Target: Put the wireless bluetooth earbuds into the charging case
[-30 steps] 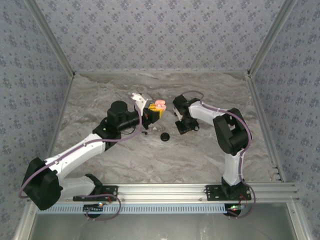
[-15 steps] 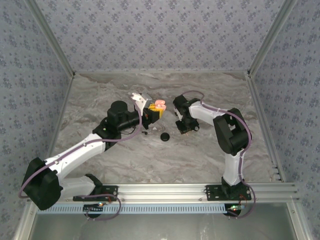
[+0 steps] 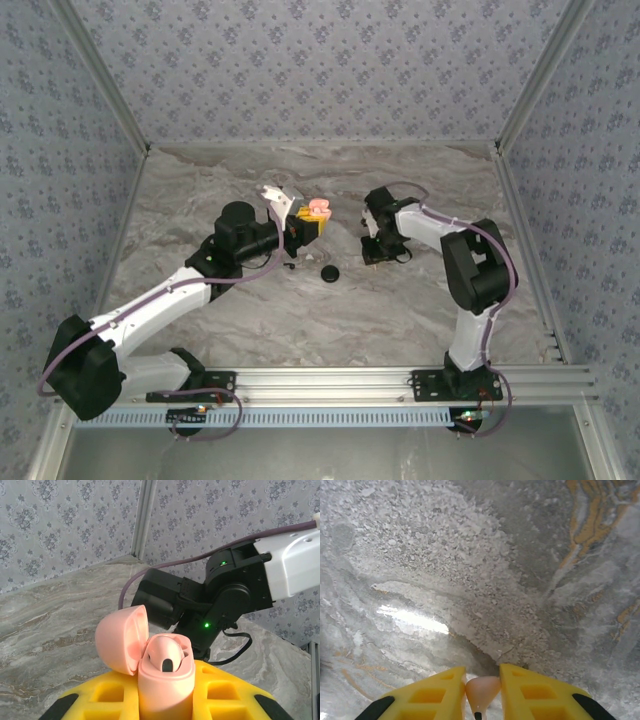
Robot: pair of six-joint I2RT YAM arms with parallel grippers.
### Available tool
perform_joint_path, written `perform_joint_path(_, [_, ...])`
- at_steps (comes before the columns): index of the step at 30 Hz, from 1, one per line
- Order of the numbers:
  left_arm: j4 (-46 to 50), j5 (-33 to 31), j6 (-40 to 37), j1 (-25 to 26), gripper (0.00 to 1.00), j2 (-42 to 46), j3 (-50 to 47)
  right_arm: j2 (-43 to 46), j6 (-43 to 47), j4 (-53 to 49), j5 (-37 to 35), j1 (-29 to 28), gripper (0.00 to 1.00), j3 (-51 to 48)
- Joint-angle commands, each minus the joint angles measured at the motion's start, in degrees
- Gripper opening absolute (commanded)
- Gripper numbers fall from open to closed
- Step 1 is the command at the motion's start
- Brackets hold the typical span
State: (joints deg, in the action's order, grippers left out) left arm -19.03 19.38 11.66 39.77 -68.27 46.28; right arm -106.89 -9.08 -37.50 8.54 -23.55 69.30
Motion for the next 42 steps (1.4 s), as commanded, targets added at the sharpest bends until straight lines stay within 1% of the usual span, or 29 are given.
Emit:
perform_joint_path(1, [-0.52, -1.23, 0.65, 0.31, 0.08, -0.19, -0.27, 3.91, -2.01, 2.74, 5.39, 1.52, 0.24, -2.83])
perform_joint_path(6, [-0.34, -2.89, 1.47, 0.37, 0.08, -1.57, -0.19, 7.68, -3.08, 6.52, 10.01, 3.32, 0.24, -5.40])
perform_joint_path(12, [-0.47, -5.46, 3.12, 0.31, 0.08, -4.00, -0.34, 12.40, -3.49, 8.52, 15.21, 4.39, 0.24, -6.48])
perform_joint_path(18, [-4.34, -6.49, 6.25, 0.33, 0.08, -6.67, -2.04, 17.64, -4.08, 9.62, 19.37, 4.78, 0.24, -6.30])
perform_joint_path(23, [-8.08, -6.31, 7.63, 0.36, 0.08, -8.55, -3.44, 21.46, -4.16, 9.77, 22.73, 4.95, 0.24, -5.24])
perform_joint_path(31, [-14.66, -5.42, 7.42, 0.35, 0.08, -10.29, -5.92, 26.80, -5.48, 11.02, 26.04, 4.92, 0.25, -4.00])
perform_joint_path(38, [-19.71, -3.51, 5.80, 0.37, 0.08, -11.64, -7.76, 29.29, -7.60, 14.20, 29.67, 4.40, 0.25, -3.25])
perform_joint_path(42, [-22.76, -2.99, 5.48, 0.32, 0.08, -12.30, -8.71, 30.50, -8.25, 14.99, 29.72, 3.33, 0.25, -2.07])
